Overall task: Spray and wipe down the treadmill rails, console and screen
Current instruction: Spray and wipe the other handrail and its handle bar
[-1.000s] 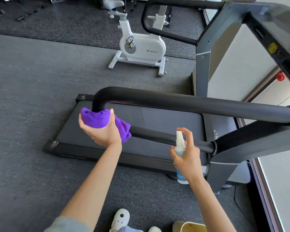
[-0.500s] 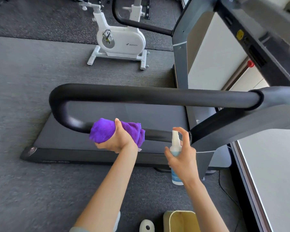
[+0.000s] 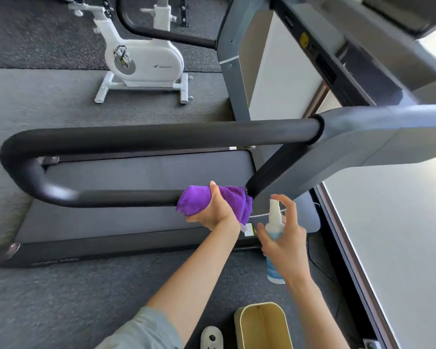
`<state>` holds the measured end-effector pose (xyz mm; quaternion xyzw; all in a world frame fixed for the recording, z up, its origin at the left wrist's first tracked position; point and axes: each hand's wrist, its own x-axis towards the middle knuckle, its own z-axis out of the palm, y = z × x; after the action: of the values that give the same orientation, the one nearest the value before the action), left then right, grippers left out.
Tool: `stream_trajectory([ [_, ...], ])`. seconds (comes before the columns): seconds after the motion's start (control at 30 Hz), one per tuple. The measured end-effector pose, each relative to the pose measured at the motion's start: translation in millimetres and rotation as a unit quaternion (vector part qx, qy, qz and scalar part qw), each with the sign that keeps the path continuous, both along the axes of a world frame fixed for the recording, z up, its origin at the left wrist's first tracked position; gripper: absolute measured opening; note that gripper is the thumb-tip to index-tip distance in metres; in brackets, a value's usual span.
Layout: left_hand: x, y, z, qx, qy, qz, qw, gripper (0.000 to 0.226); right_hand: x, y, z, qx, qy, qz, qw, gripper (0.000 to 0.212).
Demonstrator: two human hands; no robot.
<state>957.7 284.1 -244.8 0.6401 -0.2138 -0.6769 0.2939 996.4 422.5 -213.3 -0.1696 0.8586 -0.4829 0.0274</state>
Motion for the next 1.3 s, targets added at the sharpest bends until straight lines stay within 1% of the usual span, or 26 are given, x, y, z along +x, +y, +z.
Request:
stream_trajectory([
  [0.1,-4.6,13.7,2.4,0.013,0.017,-0.026,0.999,0.097,4.3,4.6,0.6,-0.001,-0.003,-0.006,1.000,0.064],
  [0.2,1.9,12.4,6.9,0.053,0.036,-0.020,0.998,0.096,11.0,0.8,0.4,-0.009,-0.003,-0.004,1.000,0.063],
  [0.3,16.6,-6.3,6.6,0.058,0.046,-0.002,0.997,0.088,17.7,-9.7,1.3,-0.010,-0.001,0.005,1.000,0.067],
  [0.4,35.6,-42.4,8.0,0.034,0.066,0.048,0.996,0.079,19.8,-22.7,3.0,-0.011,-0.006,0.020,1.000,0.065],
  [0.53,71.7,-98.3,8.4,-0.017,0.056,0.075,0.995,0.076,24.2,-45.2,3.7,-0.017,-0.020,0.041,0.999,0.062],
  [0.6,87.0,-122.1,8.6,-0.041,0.045,0.085,0.995,0.078,26.4,-57.2,5.0,-0.015,-0.020,0.055,0.998,0.061],
  [0.73,112.9,-161.9,9.8,-0.089,0.001,0.092,0.992,0.091,28.7,-75.4,8.2,-0.015,-0.014,0.069,0.997,0.059],
  [0.8,126.8,-182.4,11.1,-0.123,-0.027,0.088,0.988,0.095,29.0,-80.9,9.7,-0.015,-0.015,0.070,0.997,0.058],
  [0.87,142.1,-201.7,14.1,-0.175,-0.045,0.088,0.980,0.094,29.2,-85.2,10.4,-0.013,-0.014,0.072,0.997,0.058],
  [0.93,159.3,-216.0,18.3,-0.264,-0.079,0.059,0.959,0.090,30.0,-89.0,10.1,-0.013,-0.013,0.070,0.997,0.059],
  [0.97,168.7,-221.4,20.9,-0.317,-0.104,0.032,0.942,0.088,30.6,-90.7,9.5,-0.014,-0.012,0.069,0.997,0.059],
  [1.0,177.6,-227.1,24.4,-0.374,-0.131,0.002,0.918,0.087,31.2,-92.5,9.2,-0.016,-0.011,0.068,0.997,0.059],
  [1.1,199.2,-248.6,44.9,-0.520,-0.189,-0.093,0.828,0.087,34.8,-96.9,7.5,-0.016,-0.006,0.079,0.997,0.062],
  [1.2,211.5,-268.0,74.8,-0.595,-0.215,-0.201,0.748,0.090,38.5,-101.5,6.4,-0.023,-0.008,0.088,0.996,0.067],
  [1.3,213.4,-278.1,108.7,-0.636,-0.209,-0.282,0.688,0.091,40.2,-105.4,5.7,-0.030,-0.013,0.096,0.995,0.063],
])
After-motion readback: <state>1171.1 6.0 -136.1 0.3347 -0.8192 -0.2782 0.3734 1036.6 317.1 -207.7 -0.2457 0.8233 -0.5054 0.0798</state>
